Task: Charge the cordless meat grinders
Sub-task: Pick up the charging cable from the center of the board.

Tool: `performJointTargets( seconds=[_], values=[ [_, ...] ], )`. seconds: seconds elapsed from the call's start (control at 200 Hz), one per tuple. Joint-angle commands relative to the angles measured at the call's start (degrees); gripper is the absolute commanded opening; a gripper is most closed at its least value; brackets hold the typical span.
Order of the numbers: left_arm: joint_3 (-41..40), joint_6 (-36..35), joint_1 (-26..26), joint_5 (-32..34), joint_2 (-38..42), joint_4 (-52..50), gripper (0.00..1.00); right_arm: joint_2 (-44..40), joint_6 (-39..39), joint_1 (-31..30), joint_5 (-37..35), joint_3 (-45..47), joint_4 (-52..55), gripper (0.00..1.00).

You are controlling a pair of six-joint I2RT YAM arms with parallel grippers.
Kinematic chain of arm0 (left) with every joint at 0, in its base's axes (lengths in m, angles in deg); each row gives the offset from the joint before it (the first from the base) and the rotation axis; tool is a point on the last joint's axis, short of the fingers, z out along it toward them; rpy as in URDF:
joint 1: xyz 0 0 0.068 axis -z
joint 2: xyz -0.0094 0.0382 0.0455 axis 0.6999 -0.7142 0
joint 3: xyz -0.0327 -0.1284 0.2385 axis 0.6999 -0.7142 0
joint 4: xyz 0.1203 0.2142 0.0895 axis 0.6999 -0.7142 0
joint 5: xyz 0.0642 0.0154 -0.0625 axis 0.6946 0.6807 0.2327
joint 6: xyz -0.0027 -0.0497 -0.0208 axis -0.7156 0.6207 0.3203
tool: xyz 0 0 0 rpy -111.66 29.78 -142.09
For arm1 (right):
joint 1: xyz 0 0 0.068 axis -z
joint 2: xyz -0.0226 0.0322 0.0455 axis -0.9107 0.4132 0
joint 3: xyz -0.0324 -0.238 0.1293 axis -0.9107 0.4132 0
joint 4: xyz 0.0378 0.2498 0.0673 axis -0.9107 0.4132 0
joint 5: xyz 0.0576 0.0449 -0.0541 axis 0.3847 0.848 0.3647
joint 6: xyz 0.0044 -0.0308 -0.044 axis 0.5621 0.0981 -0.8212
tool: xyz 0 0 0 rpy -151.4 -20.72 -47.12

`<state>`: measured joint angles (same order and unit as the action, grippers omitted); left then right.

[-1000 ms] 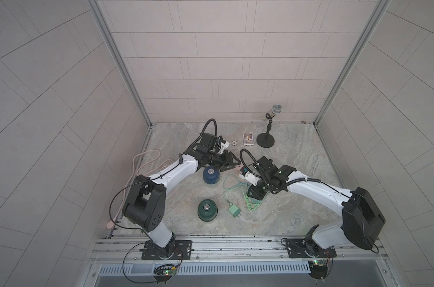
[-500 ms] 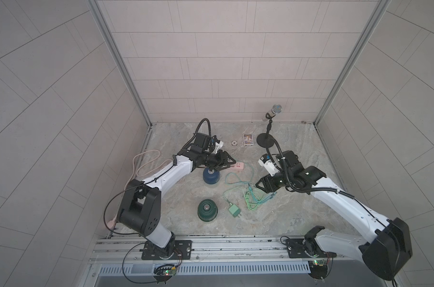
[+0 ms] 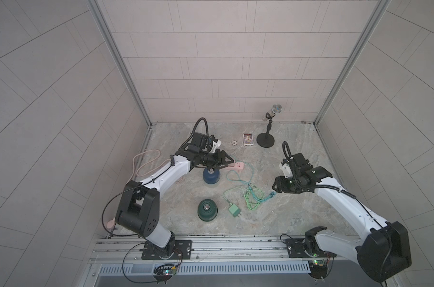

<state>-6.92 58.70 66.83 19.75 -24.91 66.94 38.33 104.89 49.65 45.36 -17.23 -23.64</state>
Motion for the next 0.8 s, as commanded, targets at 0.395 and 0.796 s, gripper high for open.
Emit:
performJointTargets(
  seconds=[0.395, 0.796],
  values=[
    [-2.17, -1.66, -1.27, -1.42, 3.05, -0.43, 0.5, 14.79, 13.57, -1.34, -5.16, 2.75, -12.93, 0.52],
    [-3.79, -1.53, -3.0, -0.75, 5.15, -0.52, 0.5, 25.52, 11.12, -5.73, -6.84, -0.68, -14.8, 0.4]
  ],
)
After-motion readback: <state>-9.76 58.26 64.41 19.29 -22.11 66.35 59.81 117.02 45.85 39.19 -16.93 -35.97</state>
